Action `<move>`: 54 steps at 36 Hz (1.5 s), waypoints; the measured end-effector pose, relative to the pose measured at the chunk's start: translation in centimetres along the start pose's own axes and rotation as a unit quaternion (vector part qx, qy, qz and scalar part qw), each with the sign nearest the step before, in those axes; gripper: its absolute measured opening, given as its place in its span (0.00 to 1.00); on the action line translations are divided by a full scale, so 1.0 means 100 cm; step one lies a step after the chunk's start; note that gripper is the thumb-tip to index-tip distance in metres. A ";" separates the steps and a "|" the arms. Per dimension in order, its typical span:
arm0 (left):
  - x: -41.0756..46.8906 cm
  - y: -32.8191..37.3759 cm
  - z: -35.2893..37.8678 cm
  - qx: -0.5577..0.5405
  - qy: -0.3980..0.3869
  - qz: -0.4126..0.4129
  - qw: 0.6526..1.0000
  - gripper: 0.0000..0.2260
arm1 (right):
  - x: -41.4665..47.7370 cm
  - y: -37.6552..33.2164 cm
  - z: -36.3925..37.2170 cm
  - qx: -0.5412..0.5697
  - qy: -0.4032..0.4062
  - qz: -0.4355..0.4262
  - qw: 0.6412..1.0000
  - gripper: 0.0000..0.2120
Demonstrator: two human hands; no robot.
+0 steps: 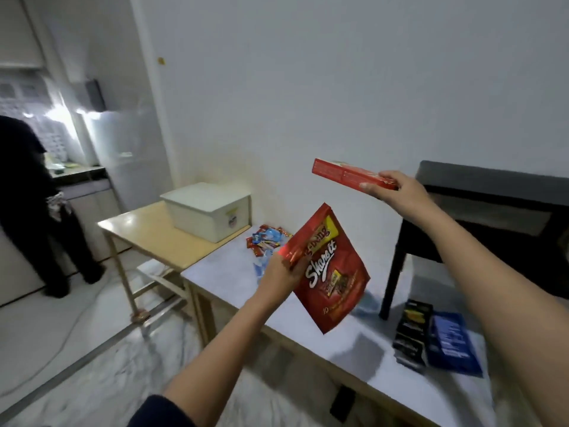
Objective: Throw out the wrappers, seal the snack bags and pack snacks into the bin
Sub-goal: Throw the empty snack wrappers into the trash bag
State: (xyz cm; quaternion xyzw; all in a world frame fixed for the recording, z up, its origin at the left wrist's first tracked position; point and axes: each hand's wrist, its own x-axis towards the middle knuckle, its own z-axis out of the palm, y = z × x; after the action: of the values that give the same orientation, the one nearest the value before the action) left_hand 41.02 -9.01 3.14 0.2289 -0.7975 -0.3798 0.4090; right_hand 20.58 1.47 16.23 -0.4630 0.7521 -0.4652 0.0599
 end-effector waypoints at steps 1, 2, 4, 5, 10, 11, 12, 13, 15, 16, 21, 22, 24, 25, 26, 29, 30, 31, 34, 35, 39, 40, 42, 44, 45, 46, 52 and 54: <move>-0.011 -0.009 -0.018 -0.011 0.010 -0.009 1.000 0.12 | -0.001 -0.009 0.022 0.010 -0.013 -0.005 1.000 0.28; -0.023 -0.018 -0.035 -0.011 0.020 -0.025 0.999 0.12 | -0.003 -0.019 0.044 0.018 -0.032 -0.008 0.999 0.27; -0.048 -0.041 -0.068 0.000 0.048 -0.063 0.997 0.13 | -0.008 -0.039 0.089 0.035 -0.073 -0.021 0.997 0.26; -0.061 -0.055 -0.084 0.006 0.066 -0.083 0.994 0.14 | -0.010 -0.049 0.111 0.041 -0.094 -0.026 0.994 0.26; -0.126 -0.098 -0.151 -0.043 0.176 -0.177 0.967 0.17 | -0.023 -0.086 0.226 0.054 -0.210 -0.065 0.974 0.23; -0.140 -0.109 -0.163 -0.058 0.202 -0.202 0.957 0.17 | -0.026 -0.092 0.251 0.061 -0.232 -0.080 0.967 0.22; -0.155 -0.122 -0.176 -0.065 0.230 -0.230 0.943 0.17 | -0.029 -0.099 0.278 0.061 -0.256 -0.098 0.960 0.21; -0.169 -0.133 -0.188 -0.068 0.255 -0.253 0.931 0.17 | -0.033 -0.105 0.302 0.060 -0.281 -0.107 0.952 0.20; -0.195 -0.157 -0.209 -0.064 0.309 -0.297 0.901 0.16 | -0.041 -0.114 0.351 0.054 -0.338 -0.105 0.934 0.24; -0.205 -0.167 -0.217 -0.063 0.338 -0.315 0.885 0.16 | -0.046 -0.117 0.376 0.050 -0.363 -0.106 0.924 0.28; -0.245 -0.230 -0.249 -0.073 0.436 -0.377 0.814 0.14 | -0.055 -0.129 0.494 0.022 -0.473 -0.132 0.871 0.36; -0.250 -0.246 -0.256 -0.075 0.448 -0.391 0.800 0.15 | -0.056 -0.131 0.516 0.019 -0.489 -0.136 0.861 0.35; -0.259 -0.275 -0.268 -0.091 0.474 -0.422 0.767 0.19 | -0.055 -0.137 0.555 0.018 -0.522 -0.147 0.840 0.36; -0.261 -0.284 -0.274 -0.096 0.490 -0.436 0.748 0.21 | -0.054 -0.137 0.576 0.024 -0.541 -0.147 0.828 0.35; -0.263 -0.294 -0.279 -0.095 0.508 -0.451 0.728 0.22 | -0.054 -0.138 0.596 0.022 -0.564 -0.145 0.812 0.34; -0.269 -0.320 -0.290 -0.100 0.551 -0.474 0.680 0.22 | -0.055 -0.135 0.656 0.004 -0.602 -0.153 0.784 0.43; -0.271 -0.327 -0.295 -0.101 0.557 -0.481 0.670 0.21 | -0.057 -0.136 0.671 -0.001 -0.614 -0.152 0.775 0.43; -0.273 -0.335 -0.299 -0.100 0.565 -0.489 0.657 0.19 | -0.060 -0.137 0.686 -0.010 -0.626 -0.154 0.765 0.41; -0.283 -0.361 -0.316 -0.094 0.592 -0.512 0.616 0.19 | -0.068 -0.137 0.734 -0.037 -0.650 -0.144 0.745 0.32; -0.286 -0.370 -0.323 -0.088 0.593 -0.524 0.605 0.20 | -0.074 -0.137 0.747 -0.041 -0.659 -0.146 0.737 0.31; -0.305 -0.407 -0.356 -0.066 0.604 -0.548 0.575 0.22 | -0.097 -0.130 0.813 -0.052 -0.692 -0.154 0.704 0.34; -0.313 -0.419 -0.363 -0.071 0.608 -0.550 0.568 0.22 | -0.103 -0.128 0.829 -0.066 -0.700 -0.150 0.695 0.33; -0.329 -0.444 -0.378 -0.084 0.607 -0.556 0.562 0.23 | -0.115 -0.121 0.862 -0.086 -0.705 -0.147 0.689 0.31; -0.349 -0.474 -0.390 -0.094 0.607 -0.561 0.554 0.23 | -0.129 -0.113 0.893 -0.104 -0.702 -0.150 0.688 0.31; -0.358 -0.487 -0.396 -0.101 0.607 -0.565 0.549 0.24 | -0.138 -0.110 0.908 -0.108 -0.699 -0.149 0.692 0.32; -0.369 -0.502 -0.402 -0.106 0.605 -0.572 0.543 0.24 | -0.146 -0.105 0.925 -0.112 -0.694 -0.156 0.694 0.32; -0.421 -0.584 -0.430 -0.122 0.595 -0.614 0.504 0.25 | -0.196 -0.076 1.023 -0.154 -0.709 -0.179 0.664 0.38; -0.435 -0.610 -0.436 -0.132 0.594 -0.622 0.493 0.25 | -0.210 -0.066 1.053 -0.171 -0.711 -0.196 0.654 0.38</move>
State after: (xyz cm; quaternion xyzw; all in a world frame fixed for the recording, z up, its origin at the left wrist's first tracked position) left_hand 104.70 -34.88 -49.62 0.7801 0.0424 -0.4110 0.4698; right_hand 91.51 -51.48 -44.92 -0.7908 0.4382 0.1421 0.4031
